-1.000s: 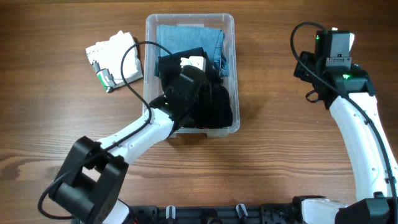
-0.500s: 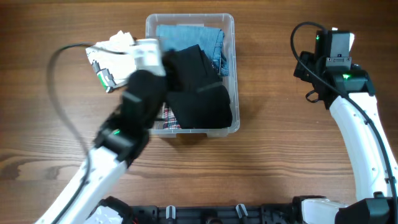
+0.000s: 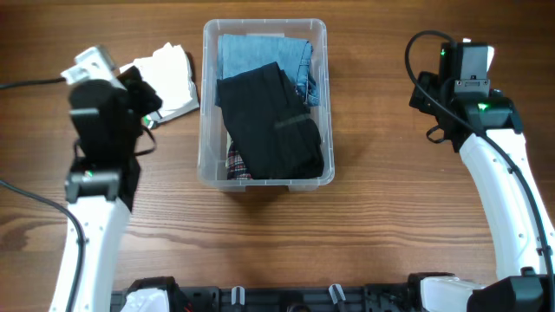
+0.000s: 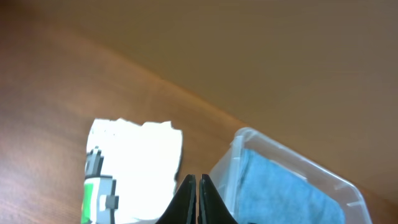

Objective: Pack container
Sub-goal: 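Withdraw the left gripper left toward the white printed t-shirt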

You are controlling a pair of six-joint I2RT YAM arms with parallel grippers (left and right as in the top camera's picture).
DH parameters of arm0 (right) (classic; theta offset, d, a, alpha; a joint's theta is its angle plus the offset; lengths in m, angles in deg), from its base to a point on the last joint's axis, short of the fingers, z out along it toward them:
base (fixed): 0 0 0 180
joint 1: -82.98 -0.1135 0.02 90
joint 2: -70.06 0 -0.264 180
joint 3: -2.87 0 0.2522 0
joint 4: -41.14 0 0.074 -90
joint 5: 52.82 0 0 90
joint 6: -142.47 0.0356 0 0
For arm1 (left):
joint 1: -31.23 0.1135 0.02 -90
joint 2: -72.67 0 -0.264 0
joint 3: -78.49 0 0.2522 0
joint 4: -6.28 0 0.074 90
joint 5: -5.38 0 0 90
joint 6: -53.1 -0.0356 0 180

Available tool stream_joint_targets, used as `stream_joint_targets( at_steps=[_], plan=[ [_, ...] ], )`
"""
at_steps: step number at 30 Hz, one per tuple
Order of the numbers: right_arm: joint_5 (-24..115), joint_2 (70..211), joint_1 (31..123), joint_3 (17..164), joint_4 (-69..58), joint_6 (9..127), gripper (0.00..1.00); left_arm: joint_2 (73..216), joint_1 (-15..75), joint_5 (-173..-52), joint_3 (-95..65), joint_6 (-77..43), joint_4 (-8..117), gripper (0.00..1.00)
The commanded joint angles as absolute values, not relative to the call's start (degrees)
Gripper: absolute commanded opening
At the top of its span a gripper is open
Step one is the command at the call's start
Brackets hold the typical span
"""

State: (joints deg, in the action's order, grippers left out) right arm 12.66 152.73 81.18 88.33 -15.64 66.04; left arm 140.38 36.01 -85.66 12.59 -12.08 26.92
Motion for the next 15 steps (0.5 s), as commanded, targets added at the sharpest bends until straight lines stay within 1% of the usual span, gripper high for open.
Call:
stream_joint_targets(
  at_steps=[1, 3, 5, 7, 8, 11, 12, 15],
  plan=[
    [11.7, 153.1, 81.3, 88.3, -15.5, 66.0, 1.00, 147.5, 44.5, -104.0, 12.5, -4.6, 25.7, 0.04],
    [11.7, 153.1, 81.3, 88.3, -15.5, 66.0, 1.00, 151.6, 47.2, -108.6, 12.5, -4.4, 24.6, 0.04],
    [11.7, 153.1, 81.3, 88.3, -15.5, 66.0, 0.99, 155.6, 49.0, -109.7, 12.5, -4.5, 24.6, 0.04],
    [11.7, 153.1, 81.3, 88.3, -15.5, 66.0, 1.00, 159.3, 50.0, -109.7, 12.5, -4.5, 24.6, 0.09],
    [11.7, 153.1, 81.3, 88.3, -15.5, 66.0, 1.00, 160.5, 50.3, -109.7, 12.5, -4.5, 24.4, 0.16],
    [11.7, 153.1, 81.3, 88.3, -15.5, 66.0, 1.00, 165.1, 51.2, -109.5, 12.5, -4.7, 22.7, 0.58],
    [11.7, 153.1, 81.3, 88.3, -15.5, 66.0, 1.00, 165.9, 51.3, -109.4, 12.5, -4.7, 21.9, 0.65],
    [11.7, 153.1, 81.3, 88.3, -15.5, 66.0, 1.00, 166.7, 51.8, -108.3, 12.5, -5.4, 19.0, 0.70]
  ],
)
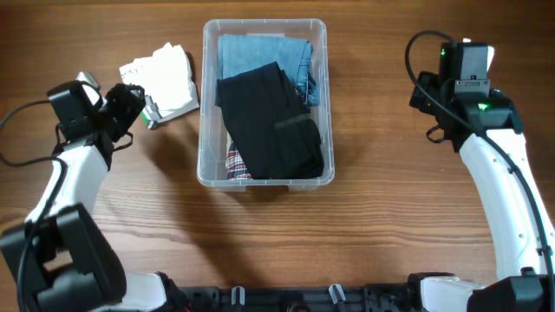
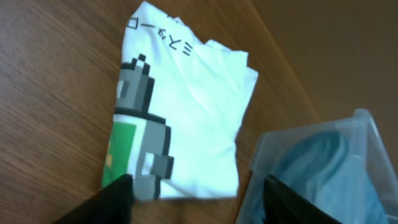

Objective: Pack container
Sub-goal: 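Withdraw the left gripper left toward the white printed t-shirt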

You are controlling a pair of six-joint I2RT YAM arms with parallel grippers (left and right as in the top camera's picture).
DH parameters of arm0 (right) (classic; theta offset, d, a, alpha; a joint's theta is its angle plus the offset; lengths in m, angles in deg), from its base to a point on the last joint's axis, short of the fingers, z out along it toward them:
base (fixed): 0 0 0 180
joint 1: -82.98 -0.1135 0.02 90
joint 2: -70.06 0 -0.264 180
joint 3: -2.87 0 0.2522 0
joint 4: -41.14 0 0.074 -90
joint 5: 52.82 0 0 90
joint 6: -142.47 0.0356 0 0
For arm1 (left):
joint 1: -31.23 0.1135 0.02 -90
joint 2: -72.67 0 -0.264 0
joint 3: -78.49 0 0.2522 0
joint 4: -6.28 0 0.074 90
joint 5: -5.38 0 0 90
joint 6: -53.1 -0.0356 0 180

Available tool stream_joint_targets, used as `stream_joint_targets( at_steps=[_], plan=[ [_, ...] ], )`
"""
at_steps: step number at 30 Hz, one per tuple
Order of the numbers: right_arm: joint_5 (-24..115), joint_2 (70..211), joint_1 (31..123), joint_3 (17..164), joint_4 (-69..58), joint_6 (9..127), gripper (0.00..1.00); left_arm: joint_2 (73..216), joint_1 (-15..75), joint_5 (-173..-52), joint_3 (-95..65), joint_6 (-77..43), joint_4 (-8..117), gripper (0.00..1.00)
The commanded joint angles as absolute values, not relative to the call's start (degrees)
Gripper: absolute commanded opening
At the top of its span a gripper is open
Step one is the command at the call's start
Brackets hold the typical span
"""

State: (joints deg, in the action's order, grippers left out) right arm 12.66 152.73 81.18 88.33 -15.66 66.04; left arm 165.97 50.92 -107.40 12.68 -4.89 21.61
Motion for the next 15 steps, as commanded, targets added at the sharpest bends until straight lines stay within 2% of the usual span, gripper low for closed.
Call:
stream_joint_targets(
  at_steps=[1, 4, 8, 15],
  plan=[
    [11.7, 153.1, 81.3, 88.3, -15.5, 66.0, 1.00, 166.7, 51.9, -108.0, 12.5, -7.0, 17.8, 0.74],
    [11.7, 153.1, 81.3, 88.3, -15.5, 66.0, 1.00, 166.7, 52.1, -106.7, 12.5, -13.2, 14.9, 1.00],
    [11.7, 153.1, 81.3, 88.3, -15.5, 66.0, 1.00, 167.2, 52.1, -101.2, 12.5, -14.2, 14.9, 1.00],
    [11.7, 153.1, 81.3, 88.3, -15.5, 66.0, 1.00, 169.8, 52.1, -100.4, 12.5, -14.4, 12.1, 1.00]
  ],
)
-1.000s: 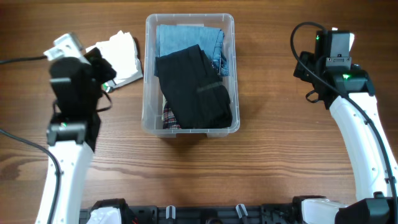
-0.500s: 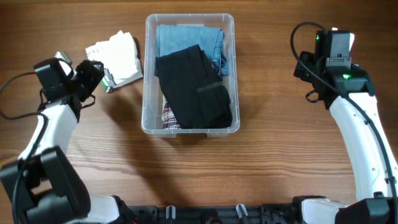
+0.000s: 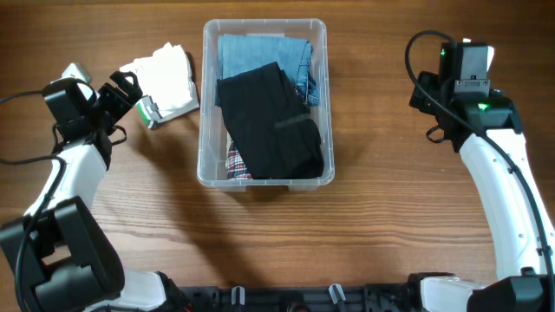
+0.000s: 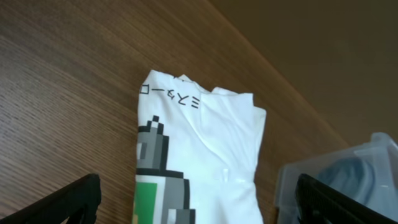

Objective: Pack container
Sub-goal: 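Withdraw the left gripper left toward the white printed t-shirt, then grasp the white printed t-shirt with the left gripper and lift it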

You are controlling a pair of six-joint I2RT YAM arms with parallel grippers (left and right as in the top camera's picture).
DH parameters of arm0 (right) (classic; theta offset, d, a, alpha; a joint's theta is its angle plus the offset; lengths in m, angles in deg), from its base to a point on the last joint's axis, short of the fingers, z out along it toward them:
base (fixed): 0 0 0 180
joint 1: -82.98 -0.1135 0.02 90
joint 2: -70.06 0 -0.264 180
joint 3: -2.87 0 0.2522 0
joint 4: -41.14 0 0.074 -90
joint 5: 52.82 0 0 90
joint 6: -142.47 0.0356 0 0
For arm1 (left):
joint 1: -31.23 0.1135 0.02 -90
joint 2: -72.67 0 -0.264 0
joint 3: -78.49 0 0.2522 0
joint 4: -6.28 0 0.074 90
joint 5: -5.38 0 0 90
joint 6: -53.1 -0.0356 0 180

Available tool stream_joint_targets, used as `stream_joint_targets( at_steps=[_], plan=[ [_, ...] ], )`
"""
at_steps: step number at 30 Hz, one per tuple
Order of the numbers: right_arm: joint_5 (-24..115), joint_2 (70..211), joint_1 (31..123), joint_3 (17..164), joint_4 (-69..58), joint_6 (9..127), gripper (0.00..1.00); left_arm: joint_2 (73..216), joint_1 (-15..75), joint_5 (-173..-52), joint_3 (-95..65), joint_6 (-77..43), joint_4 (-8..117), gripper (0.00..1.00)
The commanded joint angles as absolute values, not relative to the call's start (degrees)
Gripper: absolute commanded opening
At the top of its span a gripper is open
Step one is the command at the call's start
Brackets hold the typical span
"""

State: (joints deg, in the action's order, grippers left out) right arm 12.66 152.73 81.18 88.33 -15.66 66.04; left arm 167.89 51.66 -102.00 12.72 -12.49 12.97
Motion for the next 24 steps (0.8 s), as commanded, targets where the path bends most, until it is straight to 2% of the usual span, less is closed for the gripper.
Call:
stream_joint_targets(
  at_steps=[1, 6, 9, 17, 20, 24],
  plan=[
    [11.7, 153.1, 81.3, 88.3, -15.5, 66.0, 1.00, 170.3, 52.1, -100.4, 12.5, -15.3, 11.9, 1.00],
    [11.7, 153.1, 81.3, 88.3, -15.5, 66.0, 1.00, 174.3, 51.7, -101.4, 12.5, -17.0, 10.4, 1.00],
    [11.7, 153.1, 81.3, 88.3, -15.5, 66.0, 1.00, 177.1, 51.1, -107.8, 12.5, -14.9, 7.2, 0.99],
    [11.7, 153.1, 81.3, 88.3, -15.5, 66.0, 1.00, 179.1, 48.7, -107.1, 12.5, -9.7, 7.0, 0.94],
    [11.7, 153.1, 81.3, 88.3, -15.5, 65.9, 1.00, 179.3, 47.0, -103.6, 12.5, -9.4, 7.9, 0.91],
    [11.7, 153.1, 81.3, 88.3, -15.5, 66.0, 1.00, 179.4, 44.7, -95.3, 12.5, -9.4, 9.6, 0.92]
  ],
)
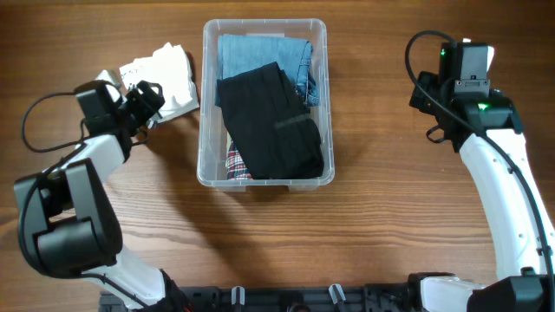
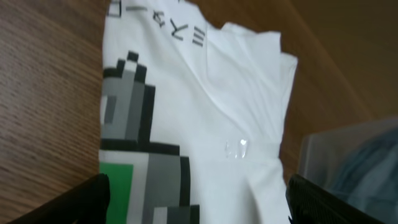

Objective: Pack container
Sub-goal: 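Grasp the white printed t-shirt with the left gripper and lift it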

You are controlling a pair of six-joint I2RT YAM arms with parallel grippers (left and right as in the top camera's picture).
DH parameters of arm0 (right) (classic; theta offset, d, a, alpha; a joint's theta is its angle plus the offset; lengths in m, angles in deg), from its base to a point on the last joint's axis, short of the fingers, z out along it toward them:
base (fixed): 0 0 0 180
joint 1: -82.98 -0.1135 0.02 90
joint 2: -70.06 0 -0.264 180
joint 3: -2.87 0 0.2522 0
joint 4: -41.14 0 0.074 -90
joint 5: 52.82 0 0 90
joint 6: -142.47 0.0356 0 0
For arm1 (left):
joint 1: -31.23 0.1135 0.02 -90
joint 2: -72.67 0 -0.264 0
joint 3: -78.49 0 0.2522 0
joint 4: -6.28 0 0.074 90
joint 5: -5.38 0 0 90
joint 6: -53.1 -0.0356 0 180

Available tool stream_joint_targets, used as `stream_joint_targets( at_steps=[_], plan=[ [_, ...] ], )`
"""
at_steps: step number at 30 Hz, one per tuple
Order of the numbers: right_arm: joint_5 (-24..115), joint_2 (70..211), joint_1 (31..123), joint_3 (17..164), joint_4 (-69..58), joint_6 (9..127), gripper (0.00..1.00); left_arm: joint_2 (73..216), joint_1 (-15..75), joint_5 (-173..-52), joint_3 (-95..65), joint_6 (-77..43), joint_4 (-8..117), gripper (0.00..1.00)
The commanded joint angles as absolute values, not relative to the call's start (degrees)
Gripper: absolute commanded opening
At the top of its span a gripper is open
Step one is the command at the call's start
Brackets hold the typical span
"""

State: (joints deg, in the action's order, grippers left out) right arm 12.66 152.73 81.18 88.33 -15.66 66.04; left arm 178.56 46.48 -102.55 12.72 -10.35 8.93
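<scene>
A folded white T-shirt (image 1: 169, 80) with a grey and green pixel print (image 2: 199, 118) lies on the table left of the clear plastic container (image 1: 208, 104). My left gripper (image 1: 146, 100) is open and low over the shirt's near edge, its fingertips (image 2: 84, 199) straddling the cloth on either side. The container holds a black garment (image 1: 269, 121), blue jeans (image 1: 260, 52) and a plaid piece (image 1: 236, 165). My right gripper (image 1: 466, 62) is at the far right of the table; its jaws do not show.
The container's corner (image 2: 348, 155) shows at the right of the left wrist view, close to the shirt. Black cables trail from both arms. The table's front edge carries black mounts (image 1: 277, 299).
My left gripper has moved right, onto the white shirt's edge; the shirt now fills the wrist view between the open fingers. The right arm has not moved.
My left gripper was shut, above and just beside the shirt. Then it was open, low at the shirt's left. It stayed open with the shirt further ahead, and now its fingers straddle the shirt. The container's contents and the right arm have stayed the same.
</scene>
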Motion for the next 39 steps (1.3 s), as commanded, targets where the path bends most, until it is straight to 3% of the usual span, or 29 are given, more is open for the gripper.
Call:
stream_joint_targets(
  at_steps=[1, 11, 16, 24, 39],
  plan=[
    [11.7, 153.1, 81.3, 88.3, -15.5, 66.0, 1.00, 179.4, 44.4, -94.8, 12.5, -9.4, 9.8, 0.92],
    [11.7, 153.1, 81.3, 88.3, -15.5, 66.0, 1.00, 179.0, 44.1, -94.4, 12.5, -7.4, 8.6, 0.91],
    [11.7, 153.1, 81.3, 88.3, -15.5, 66.0, 1.00, 177.4, 44.3, -94.4, 12.5, -7.5, 8.5, 0.84],
    [11.7, 153.1, 81.3, 88.3, -15.5, 66.0, 1.00, 177.5, 44.2, -88.3, 12.5, -7.5, 11.1, 0.85],
    [11.7, 153.1, 81.3, 88.3, -15.5, 66.0, 1.00, 182.2, 44.2, -89.1, 12.5, -7.5, 8.0, 0.83]
  ],
)
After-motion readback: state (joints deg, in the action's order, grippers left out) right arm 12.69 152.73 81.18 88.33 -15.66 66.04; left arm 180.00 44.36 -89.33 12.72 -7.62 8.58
